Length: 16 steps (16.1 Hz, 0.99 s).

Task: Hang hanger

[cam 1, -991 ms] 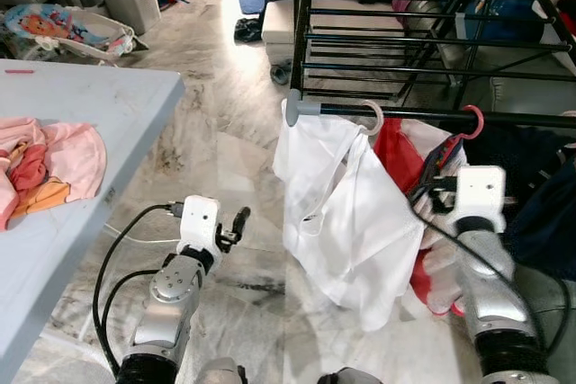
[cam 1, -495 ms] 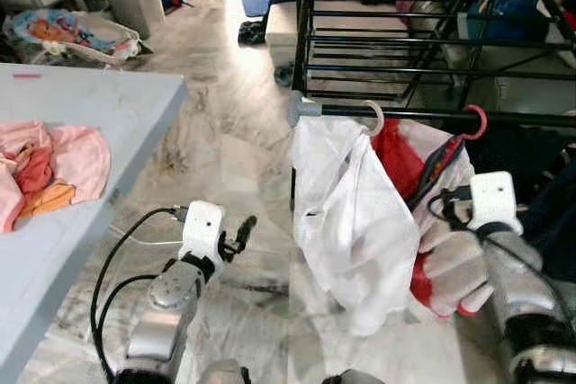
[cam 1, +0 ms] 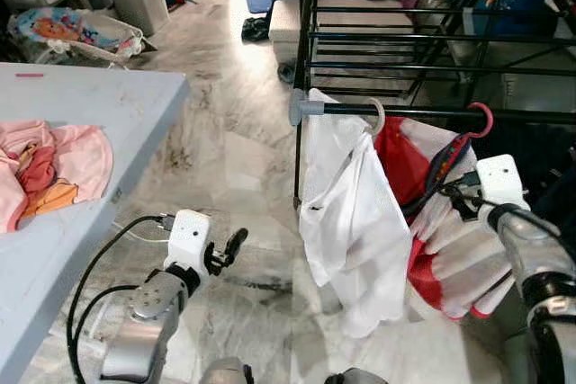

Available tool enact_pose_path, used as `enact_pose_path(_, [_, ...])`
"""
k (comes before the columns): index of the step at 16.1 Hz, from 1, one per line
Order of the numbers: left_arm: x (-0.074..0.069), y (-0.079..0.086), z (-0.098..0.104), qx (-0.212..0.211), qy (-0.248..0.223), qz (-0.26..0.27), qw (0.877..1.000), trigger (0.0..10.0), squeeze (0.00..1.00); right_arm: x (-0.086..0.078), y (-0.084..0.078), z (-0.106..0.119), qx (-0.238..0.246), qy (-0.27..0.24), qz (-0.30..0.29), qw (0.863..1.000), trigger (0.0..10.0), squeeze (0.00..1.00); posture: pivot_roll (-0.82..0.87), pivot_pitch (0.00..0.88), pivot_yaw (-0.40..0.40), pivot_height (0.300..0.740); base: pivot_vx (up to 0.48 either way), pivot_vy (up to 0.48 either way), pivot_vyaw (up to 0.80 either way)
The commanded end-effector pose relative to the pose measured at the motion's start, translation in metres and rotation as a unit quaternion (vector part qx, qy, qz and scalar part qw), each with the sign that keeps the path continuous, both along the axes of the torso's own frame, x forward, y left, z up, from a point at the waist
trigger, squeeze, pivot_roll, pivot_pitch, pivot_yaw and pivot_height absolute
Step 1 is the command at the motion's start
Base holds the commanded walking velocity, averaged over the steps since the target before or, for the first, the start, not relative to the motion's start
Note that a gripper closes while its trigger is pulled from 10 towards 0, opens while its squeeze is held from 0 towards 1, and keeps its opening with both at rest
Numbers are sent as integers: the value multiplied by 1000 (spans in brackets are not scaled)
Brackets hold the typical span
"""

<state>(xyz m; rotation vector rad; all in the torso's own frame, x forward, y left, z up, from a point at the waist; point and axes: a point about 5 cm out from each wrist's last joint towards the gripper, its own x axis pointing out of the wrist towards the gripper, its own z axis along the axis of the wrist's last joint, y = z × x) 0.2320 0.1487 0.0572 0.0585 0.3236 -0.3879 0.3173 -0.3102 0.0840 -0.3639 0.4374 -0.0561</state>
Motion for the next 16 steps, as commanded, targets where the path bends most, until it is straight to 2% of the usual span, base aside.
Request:
enact_pose_path(1, [-2,-1,3,-5,8,-17,1000,10000,0,3,-5,6,17,-4,-9,1000,0,0,130,53,45,740,0,0,0])
enact_pose_path(3, [-7,-6,3,-15,23,-54,998,10000,0,4,-9,7,35,4,-15,999,0,0,133,42,42,740,0,0,0])
enact_pose_path(5, [-13,-9,1,-6,34,-95,995,10000,0,2,-10,4,47,19,-19,999,0,0,131,38,43,740,0,0,0])
enact_pose_path(8, [-11,-9,0,-5,38,-95,995,10000,0,0,-10,-1,73,35,-19,997,0,0,130,28,43,740,0,0,0])
enact_pose_path(16, [-11,-14,-4,-13,49,-110,993,10000,0,-3,-15,1,82,30,-24,996,0,0,107,11,35,740,0,0,0])
